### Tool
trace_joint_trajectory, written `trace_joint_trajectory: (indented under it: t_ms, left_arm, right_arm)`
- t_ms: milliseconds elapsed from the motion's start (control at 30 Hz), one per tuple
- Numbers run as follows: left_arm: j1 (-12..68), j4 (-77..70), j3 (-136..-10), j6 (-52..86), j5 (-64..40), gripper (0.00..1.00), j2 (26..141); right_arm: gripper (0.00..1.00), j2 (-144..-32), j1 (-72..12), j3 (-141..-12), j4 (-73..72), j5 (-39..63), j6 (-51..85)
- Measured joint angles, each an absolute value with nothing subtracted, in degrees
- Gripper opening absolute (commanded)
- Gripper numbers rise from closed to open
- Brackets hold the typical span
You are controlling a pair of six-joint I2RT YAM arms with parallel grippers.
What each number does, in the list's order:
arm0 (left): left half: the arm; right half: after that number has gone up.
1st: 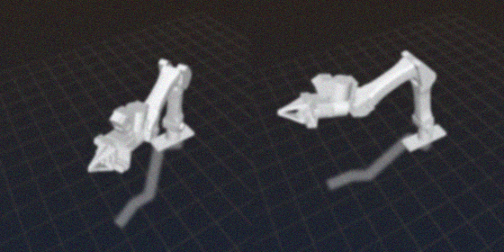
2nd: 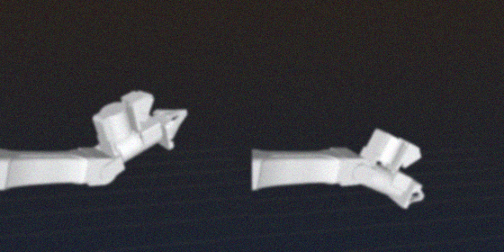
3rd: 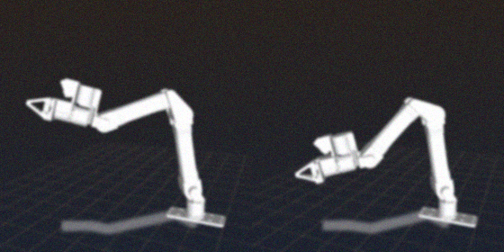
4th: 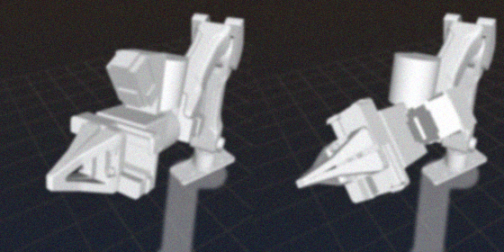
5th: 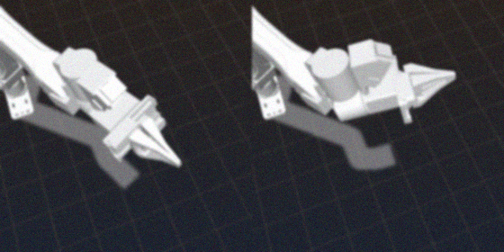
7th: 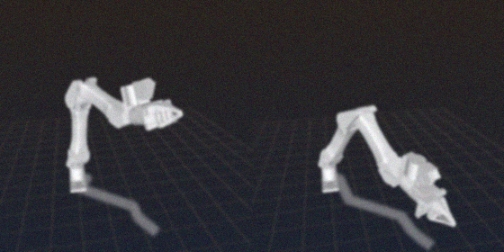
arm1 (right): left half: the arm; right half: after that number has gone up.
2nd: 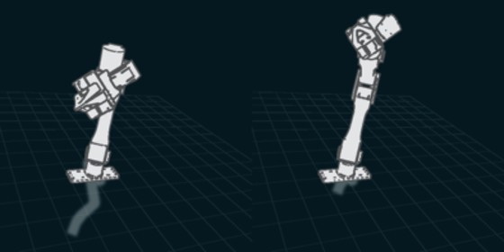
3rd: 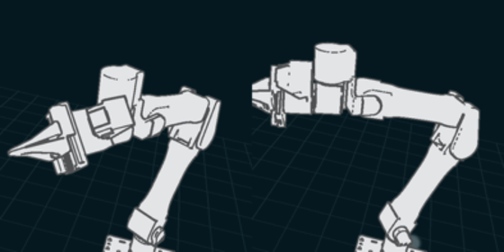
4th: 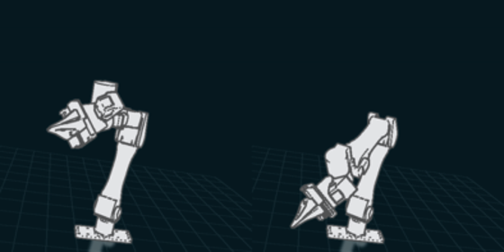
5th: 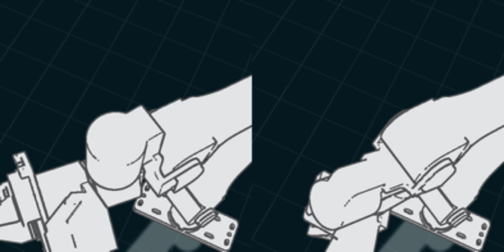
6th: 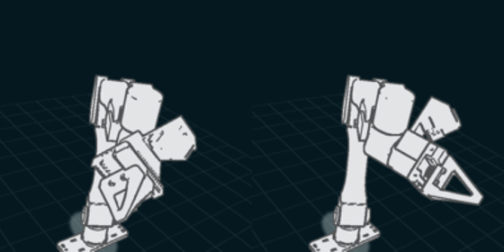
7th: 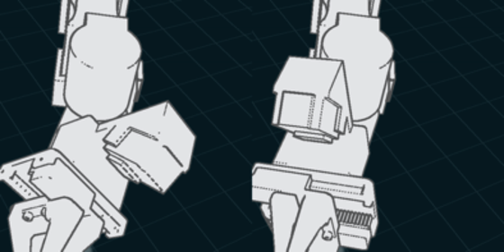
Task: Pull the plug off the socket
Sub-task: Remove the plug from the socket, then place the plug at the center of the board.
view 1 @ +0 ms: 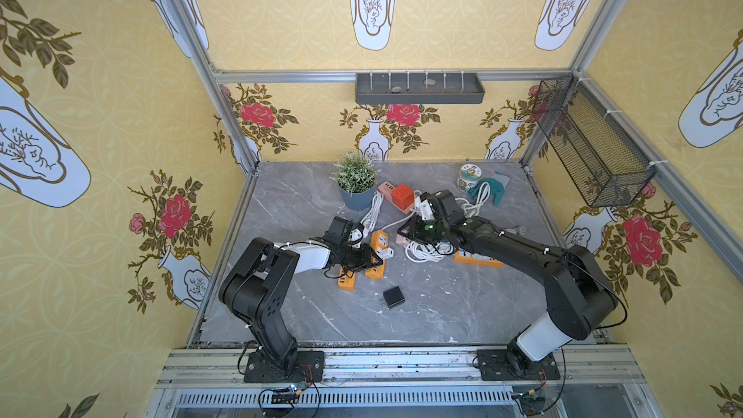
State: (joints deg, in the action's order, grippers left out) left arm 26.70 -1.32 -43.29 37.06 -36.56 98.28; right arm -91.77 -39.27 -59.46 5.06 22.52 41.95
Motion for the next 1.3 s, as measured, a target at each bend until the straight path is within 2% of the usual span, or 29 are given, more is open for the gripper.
trace_joint_trajectory:
  t_ms: [100,233,533,767,1067,1200,1300]
  left_arm:
    - [26.92,-1.85,-43.11,36.58,-38.13,0.12,97.51]
    - [26.92,-5.48,-42.17,36.75,-40.91,0.13,95.81]
    - [26.96,-10.07,-41.78,39.11,-43.59,0.12,95.77]
    - [27.05,-10.92,-41.82,39.46,-43.97,0.12,95.77]
    - [27.77,-11.99,-41.69,40.73,-44.14,0.12,95.37]
    - [28.03,-11.97,-41.6,41.01,-44.07,0.12,95.22]
    - [28.14,-11.99,-41.63,41.12,-43.9,0.12,95.2]
  right_arm:
    - [0.17,-88.53,-39.29,-57.84,2.55,22.63,41.95]
    - [0.18,-83.74,-36.51,-52.14,-0.89,28.99,40.91]
    - [0.22,-74.94,-37.95,-40.75,9.87,35.86,36.03]
    - [0.25,-80.71,-44.01,-37.45,12.08,35.14,37.89]
    - [0.45,-86.8,-46.87,-39.9,13.1,30.26,39.03]
    - [0.59,-81.08,-46.98,-41.3,17.3,24.95,38.7]
    - [0.63,-73.63,-46.98,-42.24,19.18,20.1,37.63]
